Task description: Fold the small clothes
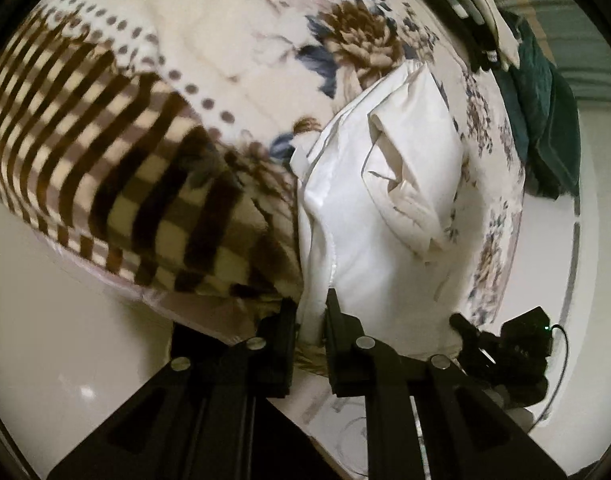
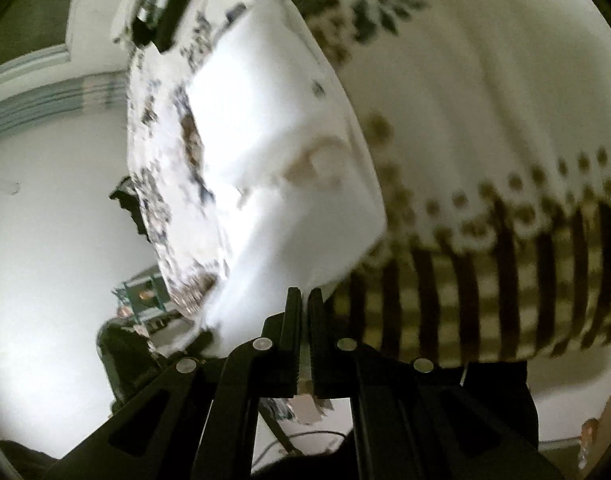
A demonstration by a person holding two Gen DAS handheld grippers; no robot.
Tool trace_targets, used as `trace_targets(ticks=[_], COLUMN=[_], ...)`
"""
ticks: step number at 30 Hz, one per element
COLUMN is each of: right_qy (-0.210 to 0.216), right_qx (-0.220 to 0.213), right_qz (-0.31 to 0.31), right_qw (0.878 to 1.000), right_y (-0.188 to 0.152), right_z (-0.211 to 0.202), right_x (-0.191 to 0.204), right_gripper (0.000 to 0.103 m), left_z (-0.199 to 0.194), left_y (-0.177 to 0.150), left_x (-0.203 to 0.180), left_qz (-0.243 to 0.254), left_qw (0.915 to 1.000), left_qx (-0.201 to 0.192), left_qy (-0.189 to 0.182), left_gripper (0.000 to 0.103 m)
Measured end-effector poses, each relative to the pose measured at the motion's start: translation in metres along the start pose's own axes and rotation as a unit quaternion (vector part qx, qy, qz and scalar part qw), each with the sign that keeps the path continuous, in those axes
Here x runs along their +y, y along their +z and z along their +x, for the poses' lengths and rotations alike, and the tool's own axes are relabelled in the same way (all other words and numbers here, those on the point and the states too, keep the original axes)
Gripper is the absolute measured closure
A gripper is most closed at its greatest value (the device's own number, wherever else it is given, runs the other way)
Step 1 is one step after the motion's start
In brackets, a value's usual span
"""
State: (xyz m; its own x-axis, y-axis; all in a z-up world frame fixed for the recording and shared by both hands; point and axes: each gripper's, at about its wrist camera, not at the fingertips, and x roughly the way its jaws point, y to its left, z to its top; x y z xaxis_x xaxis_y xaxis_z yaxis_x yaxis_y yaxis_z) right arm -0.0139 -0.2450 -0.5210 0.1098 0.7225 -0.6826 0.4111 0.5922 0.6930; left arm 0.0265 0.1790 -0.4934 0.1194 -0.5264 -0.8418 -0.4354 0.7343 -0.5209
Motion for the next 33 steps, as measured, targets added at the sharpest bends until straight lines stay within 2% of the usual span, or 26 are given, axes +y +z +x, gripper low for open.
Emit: trace_targets(ticks=[5, 8, 16, 18, 20, 21, 24, 29, 33], right_qy=[0.011, 0.014, 0.022, 0.012, 0.0, -0.005, -0.008, -0.008, -0.009], right_qx=[-0.006, -0.001, -0.003, -0.001, 0.004, 0.006, 0.01, 0.015, 0.02], right_qz=[-0.001, -0.001, 0.012, 0.007, 0.004, 0.005, 0.01, 0.013, 0.007], right_qw=[1.0, 1.0, 1.0, 1.0, 1.0, 1.0, 1.0, 1.0, 1.0], right_y=[0.015, 0.017, 0.02, 0.024, 0.027, 0.029, 0.03, 0.027, 0.026], right_z=[-0.012, -0.014, -0.007, -0.006, -0.004, -0.002, 0.002, 0.01, 0.013], right_x=[0.013, 0.009, 0.01, 0.011, 0.008, 0.006, -0.004, -0.01, -0.009], right_gripper=[0.099, 0.099, 0.099, 0.099, 0.099, 0.099, 0.099, 0.099, 0.099], left_z=[-0.008, -0.015, -0.016, -0.009, 0.002, 0.015, 0.04, 0.089, 0.109], left_y=[-0.007, -0.011, 0.017, 0.02, 0.021, 0.021, 0.022, 0.019, 0.015], left_x=[0.006, 0.001, -0.024, -0.024, -0.018, -0.012, 0.005, 0.027, 0.029], left_qz=[-0.061, -0.082, -0.038, -0.024, -0.031, -0.037, -0.046, -0.038, -0.038], left_qw=[0.998, 0.9964, 0.9985, 0.9993, 0.999, 0.9987, 0.9974, 0.9944, 0.9929], left_qx=[0.014, 0.013, -0.029, -0.016, 0.006, 0.029, 0.054, 0.095, 0.113], left_qy=[-0.012, -0.019, -0.026, -0.025, -0.03, -0.02, -0.008, 0.025, -0.004], left_gripper=[0.093, 0.099, 0.099, 0.099, 0.097, 0.091, 0.036, 0.036, 0.036])
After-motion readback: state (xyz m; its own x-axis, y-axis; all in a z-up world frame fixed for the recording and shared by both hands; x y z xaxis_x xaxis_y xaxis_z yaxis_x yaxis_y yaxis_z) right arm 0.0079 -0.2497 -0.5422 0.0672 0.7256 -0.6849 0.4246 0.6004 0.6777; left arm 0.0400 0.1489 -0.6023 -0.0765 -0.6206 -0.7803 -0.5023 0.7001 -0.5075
